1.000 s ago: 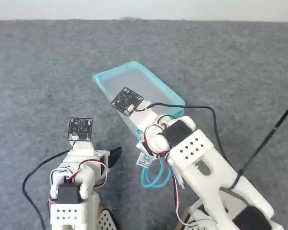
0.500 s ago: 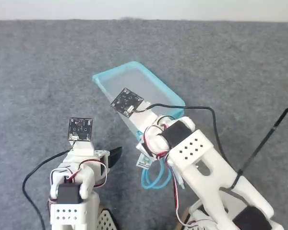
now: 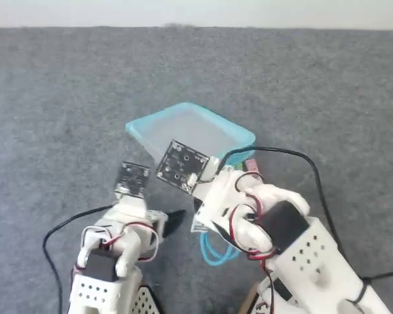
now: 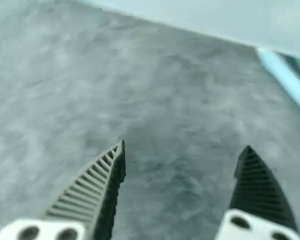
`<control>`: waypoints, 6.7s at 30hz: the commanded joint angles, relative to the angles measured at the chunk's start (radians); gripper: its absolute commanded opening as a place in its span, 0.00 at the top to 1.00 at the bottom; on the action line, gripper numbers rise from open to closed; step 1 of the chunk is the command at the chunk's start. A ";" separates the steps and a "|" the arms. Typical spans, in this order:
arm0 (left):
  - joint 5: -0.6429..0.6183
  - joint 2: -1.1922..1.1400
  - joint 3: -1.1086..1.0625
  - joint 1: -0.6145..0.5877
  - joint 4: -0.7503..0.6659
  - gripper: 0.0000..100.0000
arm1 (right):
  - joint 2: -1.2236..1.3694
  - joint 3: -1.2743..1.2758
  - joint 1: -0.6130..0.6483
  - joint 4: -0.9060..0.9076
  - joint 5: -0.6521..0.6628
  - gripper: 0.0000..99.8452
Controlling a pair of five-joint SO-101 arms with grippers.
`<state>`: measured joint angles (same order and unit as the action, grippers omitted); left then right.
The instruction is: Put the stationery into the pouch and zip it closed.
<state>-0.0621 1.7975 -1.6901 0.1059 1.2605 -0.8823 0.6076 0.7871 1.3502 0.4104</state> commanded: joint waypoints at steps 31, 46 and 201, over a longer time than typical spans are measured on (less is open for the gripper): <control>0.147 -0.025 0.326 -0.491 -0.295 0.67 | 0.349 -0.322 -0.142 -0.039 -0.006 0.99; 0.112 -0.509 0.921 -0.181 0.080 0.67 | -0.071 -0.140 -0.044 -0.087 0.037 0.99; -0.060 -0.218 0.249 -0.422 -0.457 0.67 | 0.604 0.120 0.012 -0.384 -0.255 0.77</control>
<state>-0.1097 1.5658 -1.4538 -0.3161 0.8339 -0.2010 0.7211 0.7641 0.9820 0.1557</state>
